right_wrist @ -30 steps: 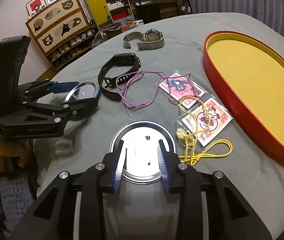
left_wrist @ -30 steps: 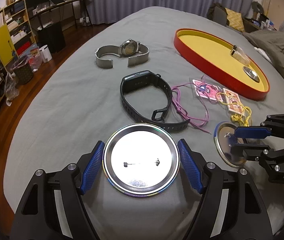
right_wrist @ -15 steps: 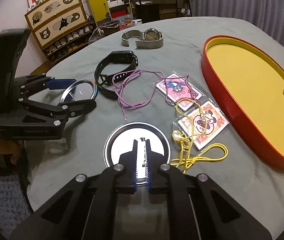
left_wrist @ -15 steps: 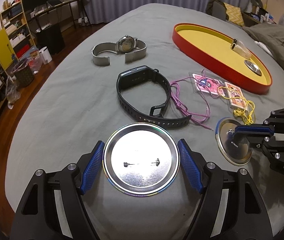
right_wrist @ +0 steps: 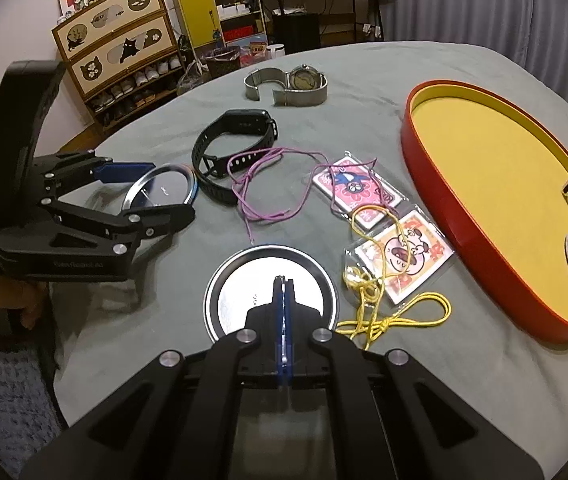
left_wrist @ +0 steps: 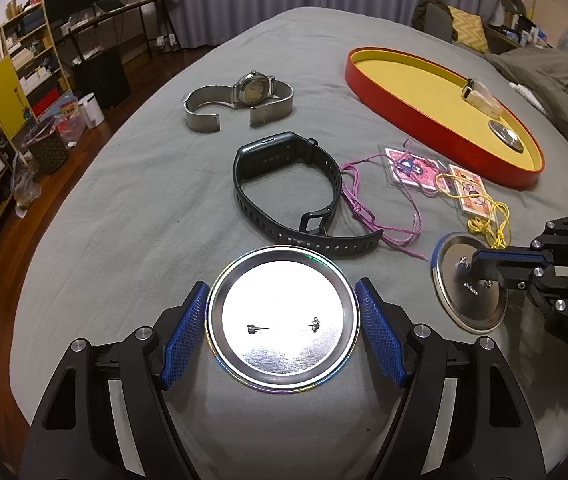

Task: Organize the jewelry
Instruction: 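Hold both round silver badges in the closed tools above the bedspread, then carry the badge in the right tool over the red tray while the left tool carries its badge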

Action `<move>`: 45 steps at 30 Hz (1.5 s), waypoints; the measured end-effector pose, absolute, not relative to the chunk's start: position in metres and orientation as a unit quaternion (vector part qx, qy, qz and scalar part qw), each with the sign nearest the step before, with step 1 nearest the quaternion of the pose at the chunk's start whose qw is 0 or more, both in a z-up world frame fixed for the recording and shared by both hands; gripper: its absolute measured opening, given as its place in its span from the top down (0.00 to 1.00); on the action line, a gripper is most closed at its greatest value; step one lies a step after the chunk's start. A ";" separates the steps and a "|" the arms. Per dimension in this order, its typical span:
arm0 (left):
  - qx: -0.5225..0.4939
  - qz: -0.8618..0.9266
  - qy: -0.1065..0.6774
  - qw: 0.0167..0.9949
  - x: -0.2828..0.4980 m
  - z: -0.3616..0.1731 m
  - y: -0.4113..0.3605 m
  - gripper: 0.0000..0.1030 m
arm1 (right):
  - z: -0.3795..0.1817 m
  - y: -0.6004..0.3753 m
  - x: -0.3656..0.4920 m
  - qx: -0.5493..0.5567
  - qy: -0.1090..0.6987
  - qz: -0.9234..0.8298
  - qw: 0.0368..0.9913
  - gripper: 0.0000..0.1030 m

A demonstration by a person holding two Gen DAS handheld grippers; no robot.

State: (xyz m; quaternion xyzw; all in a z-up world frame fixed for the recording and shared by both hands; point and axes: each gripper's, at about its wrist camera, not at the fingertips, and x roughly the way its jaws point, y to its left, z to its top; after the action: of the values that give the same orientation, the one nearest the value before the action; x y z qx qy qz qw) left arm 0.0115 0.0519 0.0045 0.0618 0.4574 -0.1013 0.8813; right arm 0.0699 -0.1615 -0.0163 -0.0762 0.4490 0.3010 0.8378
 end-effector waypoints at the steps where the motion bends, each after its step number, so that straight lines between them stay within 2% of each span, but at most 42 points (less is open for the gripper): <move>1: 0.061 -0.101 0.457 0.881 0.012 0.004 0.052 0.30 | -0.015 -0.162 0.069 -0.077 0.448 0.301 0.838 0.98; 17: 0.045 -0.102 0.447 0.887 0.010 0.016 0.058 0.30 | 0.012 -0.172 0.073 -0.059 0.421 0.298 0.855 0.98; 31: 0.043 -0.101 0.424 0.899 0.024 0.052 0.055 0.30 | 0.032 -0.203 0.108 -0.041 0.393 0.281 0.875 0.98; 45: 0.068 -0.176 0.388 0.902 0.099 0.100 -0.027 0.30 | 0.070 -0.266 0.168 -0.014 0.353 0.226 0.908 0.98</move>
State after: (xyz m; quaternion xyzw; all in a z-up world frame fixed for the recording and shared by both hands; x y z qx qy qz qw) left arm 0.0987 -0.0272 0.1003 0.0676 0.3883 -0.1756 0.9021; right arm 0.1681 -0.2660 0.0701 -0.0140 0.3531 0.2255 0.9079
